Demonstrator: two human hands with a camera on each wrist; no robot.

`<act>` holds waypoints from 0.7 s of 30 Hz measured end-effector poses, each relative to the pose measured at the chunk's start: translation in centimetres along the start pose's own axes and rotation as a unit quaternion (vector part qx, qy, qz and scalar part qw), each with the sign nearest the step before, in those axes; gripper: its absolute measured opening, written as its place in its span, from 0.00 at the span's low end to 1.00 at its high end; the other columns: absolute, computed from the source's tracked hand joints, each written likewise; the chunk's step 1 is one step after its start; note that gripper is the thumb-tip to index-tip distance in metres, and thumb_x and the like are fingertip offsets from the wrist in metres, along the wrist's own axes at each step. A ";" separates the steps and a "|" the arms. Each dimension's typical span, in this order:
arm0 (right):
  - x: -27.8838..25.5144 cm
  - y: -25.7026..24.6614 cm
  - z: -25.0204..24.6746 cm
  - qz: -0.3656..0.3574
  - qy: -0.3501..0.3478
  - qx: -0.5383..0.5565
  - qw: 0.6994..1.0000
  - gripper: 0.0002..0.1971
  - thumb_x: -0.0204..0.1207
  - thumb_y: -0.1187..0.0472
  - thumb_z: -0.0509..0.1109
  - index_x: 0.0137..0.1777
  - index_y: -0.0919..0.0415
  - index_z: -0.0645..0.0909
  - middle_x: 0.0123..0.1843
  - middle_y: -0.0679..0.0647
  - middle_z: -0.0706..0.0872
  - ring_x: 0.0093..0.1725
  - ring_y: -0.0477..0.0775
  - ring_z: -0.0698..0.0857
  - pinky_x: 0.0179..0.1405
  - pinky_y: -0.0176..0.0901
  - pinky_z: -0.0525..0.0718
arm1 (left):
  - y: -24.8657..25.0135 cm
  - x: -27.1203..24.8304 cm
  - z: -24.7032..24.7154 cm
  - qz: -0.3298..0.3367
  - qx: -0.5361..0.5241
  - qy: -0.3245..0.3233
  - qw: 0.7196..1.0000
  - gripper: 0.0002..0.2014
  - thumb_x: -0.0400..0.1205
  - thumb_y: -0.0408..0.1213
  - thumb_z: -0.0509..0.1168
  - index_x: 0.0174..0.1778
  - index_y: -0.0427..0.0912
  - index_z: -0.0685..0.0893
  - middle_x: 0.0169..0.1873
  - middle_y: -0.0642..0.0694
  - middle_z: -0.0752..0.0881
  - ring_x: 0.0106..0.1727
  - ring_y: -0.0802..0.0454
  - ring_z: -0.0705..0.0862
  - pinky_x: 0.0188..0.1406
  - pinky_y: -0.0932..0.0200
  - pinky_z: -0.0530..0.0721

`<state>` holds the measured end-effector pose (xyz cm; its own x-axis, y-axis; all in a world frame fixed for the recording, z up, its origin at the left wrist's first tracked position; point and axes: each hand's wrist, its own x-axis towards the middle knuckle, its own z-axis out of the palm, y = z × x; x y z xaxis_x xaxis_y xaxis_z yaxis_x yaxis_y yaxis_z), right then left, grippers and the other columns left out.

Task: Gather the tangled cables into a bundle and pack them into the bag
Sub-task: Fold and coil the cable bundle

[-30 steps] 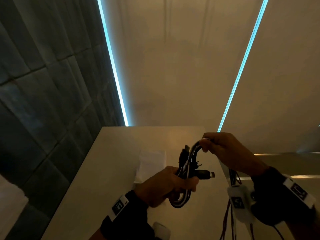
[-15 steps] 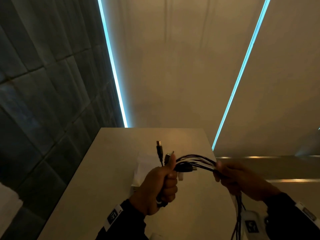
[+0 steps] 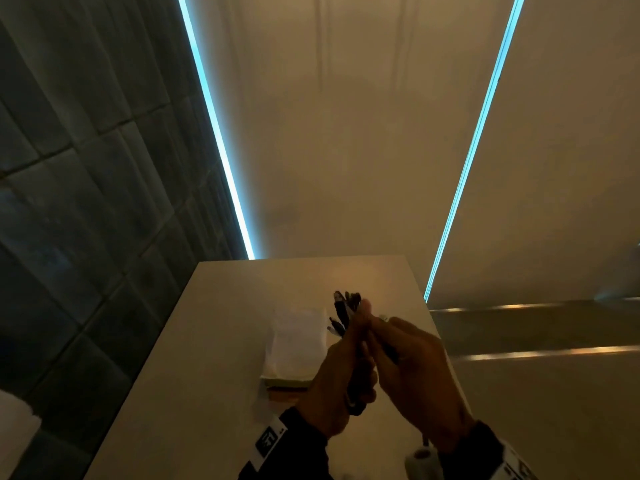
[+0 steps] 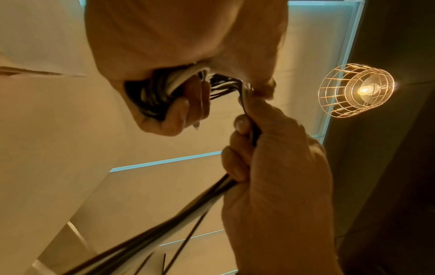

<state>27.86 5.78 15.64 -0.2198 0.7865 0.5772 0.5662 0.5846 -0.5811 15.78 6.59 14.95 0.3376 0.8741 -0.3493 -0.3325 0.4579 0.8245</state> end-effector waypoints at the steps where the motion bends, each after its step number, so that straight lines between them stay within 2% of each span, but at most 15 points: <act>1: -0.3 0.1 0.4 0.004 -0.024 -0.004 1.000 0.15 0.78 0.53 0.58 0.49 0.58 0.85 0.38 0.45 0.83 0.33 0.44 0.83 0.31 0.38 0.87 | 0.0 0.1 0.2 -0.007 -0.032 -0.001 0.999 0.29 0.70 0.69 0.69 0.47 0.44 0.85 0.33 0.47 0.80 0.34 0.51 0.77 0.33 0.57 0.70; 2: -0.6 0.1 0.8 0.006 -0.052 -0.013 0.999 0.14 0.78 0.55 0.58 0.47 0.58 0.85 0.39 0.49 0.85 0.35 0.48 0.85 0.33 0.44 0.88 | -0.1 0.2 0.3 -0.017 -0.062 0.001 0.998 0.28 0.74 0.65 0.66 0.54 0.43 0.86 0.39 0.46 0.87 0.41 0.50 0.85 0.39 0.57 0.79; 3: -0.7 0.1 1.2 0.004 -0.077 -0.025 0.997 0.13 0.78 0.57 0.59 0.47 0.59 0.85 0.41 0.51 0.86 0.37 0.49 0.86 0.35 0.47 0.88 | -0.1 0.1 0.3 -0.026 -0.084 0.005 0.996 0.26 0.78 0.61 0.63 0.59 0.42 0.87 0.43 0.44 0.90 0.47 0.49 0.89 0.45 0.55 0.83; 4: -0.8 0.1 1.6 0.002 -0.097 -0.037 0.995 0.11 0.78 0.59 0.61 0.48 0.59 0.85 0.43 0.52 0.87 0.39 0.50 0.87 0.37 0.49 0.88 | -0.1 0.0 0.3 -0.032 -0.105 0.006 0.994 0.25 0.80 0.58 0.61 0.62 0.43 0.86 0.42 0.43 0.91 0.46 0.49 0.90 0.44 0.55 0.84; 5: -0.9 0.1 1.9 -0.004 -0.113 -0.053 0.992 0.09 0.77 0.61 0.63 0.49 0.60 0.85 0.44 0.53 0.87 0.39 0.50 0.87 0.37 0.49 0.88 | -0.1 -0.1 0.1 -0.035 -0.129 0.004 0.991 0.24 0.82 0.56 0.60 0.63 0.43 0.86 0.35 0.43 0.88 0.39 0.49 0.89 0.38 0.55 0.84; 6: -1.0 0.0 1.9 -0.012 -0.122 -0.063 0.990 0.09 0.77 0.61 0.63 0.51 0.59 0.84 0.44 0.53 0.87 0.38 0.50 0.87 0.36 0.49 0.88 | 0.0 -0.1 -0.1 -0.034 -0.150 0.004 0.988 0.22 0.82 0.55 0.60 0.59 0.43 0.88 0.27 0.45 0.83 0.30 0.51 0.86 0.31 0.57 0.82; 8: -1.4 -0.4 2.1 -0.009 -0.122 -0.056 0.991 0.10 0.79 0.53 0.59 0.58 0.46 0.75 0.44 0.48 0.86 0.37 0.48 0.85 0.33 0.43 0.87 | 0.4 0.6 -0.9 -0.024 -0.162 0.037 0.986 0.18 0.78 0.54 0.64 0.37 0.42 0.87 0.21 0.48 0.72 0.21 0.54 0.75 0.23 0.59 0.75; 9: -1.7 -0.6 2.1 0.016 -0.124 -0.030 0.992 0.06 0.81 0.50 0.58 0.55 0.38 0.68 0.42 0.44 0.84 0.35 0.46 0.83 0.32 0.38 0.83 | 0.8 1.0 -1.2 -0.015 -0.166 0.064 0.984 0.18 0.76 0.53 0.65 0.29 0.42 0.79 0.20 0.49 0.69 0.20 0.54 0.71 0.21 0.60 0.72; 11: -2.6 -0.8 2.3 0.092 -0.128 0.051 0.986 0.07 0.83 0.47 0.60 0.49 0.40 0.63 0.33 0.43 0.80 0.29 0.45 0.79 0.27 0.36 0.73 | 1.7 1.8 -1.5 0.004 -0.198 0.103 0.975 0.21 0.76 0.53 0.66 0.24 0.43 0.71 0.20 0.48 0.70 0.19 0.54 0.71 0.19 0.61 0.73; 13: -4.0 -0.3 2.2 0.167 -0.123 0.131 0.969 0.06 0.81 0.43 0.59 0.49 0.42 0.69 0.26 0.47 0.78 0.24 0.43 0.76 0.25 0.35 0.69 | 2.8 2.3 -2.2 0.027 -0.244 0.118 0.962 0.24 0.79 0.53 0.64 0.20 0.45 0.70 0.17 0.51 0.69 0.17 0.55 0.72 0.19 0.62 0.74; 16: -7.8 2.1 1.3 0.275 -0.189 0.235 0.913 0.24 0.72 0.30 0.59 0.43 0.48 0.85 0.23 0.50 0.76 0.23 0.41 0.75 0.27 0.33 0.70 | 5.3 2.2 -4.0 0.097 -0.264 0.118 0.952 0.25 0.79 0.53 0.64 0.19 0.48 0.66 0.14 0.55 0.62 0.12 0.61 0.62 0.11 0.66 0.63; 18: -9.5 4.0 0.3 0.302 -0.243 0.214 0.897 0.29 0.66 0.25 0.60 0.45 0.48 0.89 0.32 0.50 0.85 0.33 0.43 0.85 0.36 0.30 0.77 | 6.7 1.9 -4.9 0.142 -0.248 0.124 0.950 0.25 0.82 0.55 0.62 0.22 0.48 0.64 0.16 0.55 0.60 0.14 0.60 0.59 0.11 0.65 0.60; 19: -9.4 4.4 0.0 0.296 -0.251 0.194 0.901 0.29 0.66 0.24 0.59 0.50 0.43 0.89 0.42 0.45 0.90 0.44 0.40 0.88 0.44 0.27 0.78 | 6.9 1.7 -4.9 0.157 -0.242 0.127 0.949 0.26 0.82 0.55 0.62 0.22 0.49 0.63 0.17 0.55 0.59 0.14 0.60 0.58 0.11 0.65 0.59; 20: -8.4 4.2 -0.3 0.286 -0.240 0.179 0.910 0.29 0.67 0.24 0.56 0.55 0.37 0.86 0.52 0.37 0.89 0.55 0.34 0.86 0.51 0.23 0.77 | 6.8 1.6 -4.4 0.166 -0.233 0.127 0.950 0.26 0.82 0.55 0.62 0.22 0.49 0.62 0.17 0.55 0.59 0.15 0.60 0.57 0.12 0.65 0.59; 21: -7.0 3.6 -0.3 0.277 -0.212 0.189 0.918 0.26 0.70 0.25 0.53 0.60 0.33 0.82 0.57 0.31 0.86 0.61 0.29 0.82 0.54 0.20 0.75 | 6.3 1.7 -3.4 0.170 -0.218 0.125 0.953 0.26 0.82 0.55 0.62 0.22 0.49 0.63 0.17 0.54 0.59 0.16 0.60 0.57 0.13 0.65 0.59</act>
<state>31.67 2.32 9.75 -0.3164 0.9437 -0.0969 0.3860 0.0348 -0.9218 11.28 11.47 18.04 -0.0574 0.9700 -0.2362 -0.7381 0.1181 0.6643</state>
